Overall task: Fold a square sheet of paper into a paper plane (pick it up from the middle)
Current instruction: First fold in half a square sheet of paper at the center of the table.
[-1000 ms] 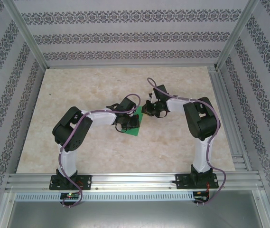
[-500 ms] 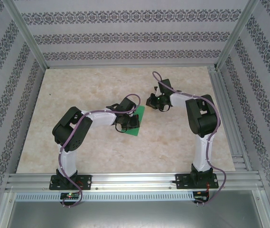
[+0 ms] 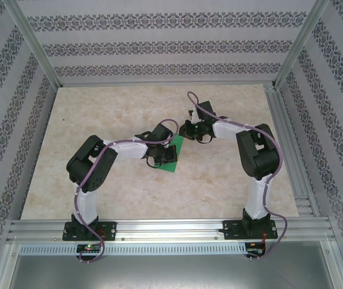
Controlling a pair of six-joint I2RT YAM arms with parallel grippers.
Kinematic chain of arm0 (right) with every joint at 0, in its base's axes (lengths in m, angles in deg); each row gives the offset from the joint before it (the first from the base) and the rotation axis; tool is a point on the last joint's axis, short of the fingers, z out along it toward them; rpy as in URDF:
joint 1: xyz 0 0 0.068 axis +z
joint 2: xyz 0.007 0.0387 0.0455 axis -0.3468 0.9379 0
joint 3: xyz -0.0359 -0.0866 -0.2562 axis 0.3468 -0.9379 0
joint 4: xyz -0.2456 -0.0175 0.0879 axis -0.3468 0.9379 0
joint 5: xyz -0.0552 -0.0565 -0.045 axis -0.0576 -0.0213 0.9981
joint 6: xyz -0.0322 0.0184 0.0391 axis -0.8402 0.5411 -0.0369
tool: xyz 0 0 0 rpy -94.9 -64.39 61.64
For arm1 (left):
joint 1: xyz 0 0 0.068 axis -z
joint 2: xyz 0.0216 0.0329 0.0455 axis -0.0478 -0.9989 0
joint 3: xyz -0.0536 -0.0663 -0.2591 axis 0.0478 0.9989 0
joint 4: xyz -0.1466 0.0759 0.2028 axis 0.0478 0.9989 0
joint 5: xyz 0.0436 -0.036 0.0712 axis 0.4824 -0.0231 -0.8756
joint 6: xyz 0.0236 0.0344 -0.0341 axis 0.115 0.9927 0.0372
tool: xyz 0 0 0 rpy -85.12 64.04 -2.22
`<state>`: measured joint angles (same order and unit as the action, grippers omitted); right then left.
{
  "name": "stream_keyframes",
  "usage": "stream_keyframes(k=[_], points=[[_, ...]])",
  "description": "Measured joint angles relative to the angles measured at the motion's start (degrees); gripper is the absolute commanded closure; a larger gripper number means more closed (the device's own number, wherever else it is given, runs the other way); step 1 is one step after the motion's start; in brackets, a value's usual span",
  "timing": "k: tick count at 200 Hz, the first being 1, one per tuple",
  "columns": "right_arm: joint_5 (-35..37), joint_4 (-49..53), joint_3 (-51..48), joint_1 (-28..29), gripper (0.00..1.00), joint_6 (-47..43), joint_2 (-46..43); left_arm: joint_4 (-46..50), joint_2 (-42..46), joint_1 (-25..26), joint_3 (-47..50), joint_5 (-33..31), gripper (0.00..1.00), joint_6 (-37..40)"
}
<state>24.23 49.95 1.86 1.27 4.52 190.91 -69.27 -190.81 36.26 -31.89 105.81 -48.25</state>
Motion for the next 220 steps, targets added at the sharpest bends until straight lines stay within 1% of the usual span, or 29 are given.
stream_keyframes(k=[48,153,171,195,220], points=[[-0.2,1.3,1.9,0.1,0.9,0.0,4.6,0.0,0.0,0.0,0.0,0.0,0.95,0.0],[4.1,3.4,6.3,-3.7,0.9,-1.3,6.0,0.0,0.0,0.0,0.0,0.0,0.95,0.0],[4.2,3.0,5.0,-3.6,0.9,-1.3,4.7,0.0,0.0,0.0,0.0,0.0,0.95,0.0],[3.4,2.6,1.1,-3.1,0.9,-1.2,0.1,0.0,0.0,0.0,0.0,0.0,0.95,0.0],[1.6,0.9,-1.2,-1.3,0.9,-0.6,-2.5,0.0,0.0,0.0,0.0,0.0,0.95,0.1]])
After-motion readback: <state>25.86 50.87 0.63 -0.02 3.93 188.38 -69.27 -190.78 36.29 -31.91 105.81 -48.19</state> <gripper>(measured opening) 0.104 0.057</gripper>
